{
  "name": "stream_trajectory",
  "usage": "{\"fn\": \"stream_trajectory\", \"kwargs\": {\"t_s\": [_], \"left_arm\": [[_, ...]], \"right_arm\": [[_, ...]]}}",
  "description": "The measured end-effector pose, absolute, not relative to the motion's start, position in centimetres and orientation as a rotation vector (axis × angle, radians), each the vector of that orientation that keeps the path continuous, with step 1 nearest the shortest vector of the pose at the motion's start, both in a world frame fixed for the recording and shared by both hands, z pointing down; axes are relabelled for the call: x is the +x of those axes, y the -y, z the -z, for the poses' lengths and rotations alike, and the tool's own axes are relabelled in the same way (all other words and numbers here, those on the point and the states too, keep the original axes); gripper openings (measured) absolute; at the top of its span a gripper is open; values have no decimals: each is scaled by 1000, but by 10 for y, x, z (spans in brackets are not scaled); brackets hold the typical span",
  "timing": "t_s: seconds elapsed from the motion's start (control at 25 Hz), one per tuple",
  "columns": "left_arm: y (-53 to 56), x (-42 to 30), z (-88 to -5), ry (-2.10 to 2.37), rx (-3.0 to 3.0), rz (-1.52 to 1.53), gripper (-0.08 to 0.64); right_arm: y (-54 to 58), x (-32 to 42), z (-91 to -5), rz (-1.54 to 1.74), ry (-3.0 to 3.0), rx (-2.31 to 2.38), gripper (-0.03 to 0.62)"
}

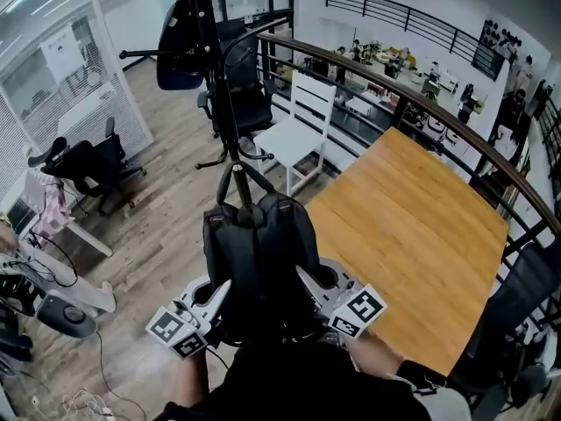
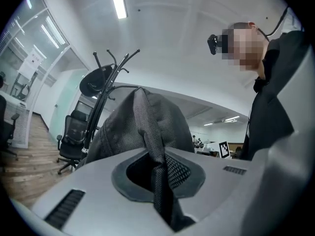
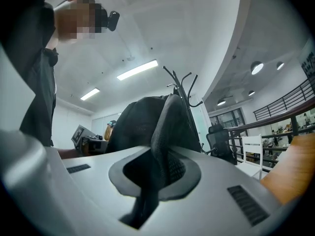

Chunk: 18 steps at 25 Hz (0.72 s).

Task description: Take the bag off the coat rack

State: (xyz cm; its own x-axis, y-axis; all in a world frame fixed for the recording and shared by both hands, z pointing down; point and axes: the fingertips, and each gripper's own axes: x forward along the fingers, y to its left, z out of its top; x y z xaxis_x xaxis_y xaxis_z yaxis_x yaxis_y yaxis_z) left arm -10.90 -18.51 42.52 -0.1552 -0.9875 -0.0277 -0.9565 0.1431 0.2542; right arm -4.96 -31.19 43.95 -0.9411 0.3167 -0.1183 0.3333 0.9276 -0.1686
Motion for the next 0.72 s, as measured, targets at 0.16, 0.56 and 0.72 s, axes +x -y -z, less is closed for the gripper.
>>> {"fn": "stream_trajectory", "kwargs": {"t_s": [0.16,0.56,0.72], "left_arm": [[181,-88,-433,2240,1928,323,38],[167,-69,-446,2206,1935,313,38],[149,-56,-448,2191,1956,290,38]], "right_arm": [[307,-27,-446,301,-3007,500,41],[289,-6,-458,341,-3038,454,41],[271,5,-460,336,-3040,424,41]]}}
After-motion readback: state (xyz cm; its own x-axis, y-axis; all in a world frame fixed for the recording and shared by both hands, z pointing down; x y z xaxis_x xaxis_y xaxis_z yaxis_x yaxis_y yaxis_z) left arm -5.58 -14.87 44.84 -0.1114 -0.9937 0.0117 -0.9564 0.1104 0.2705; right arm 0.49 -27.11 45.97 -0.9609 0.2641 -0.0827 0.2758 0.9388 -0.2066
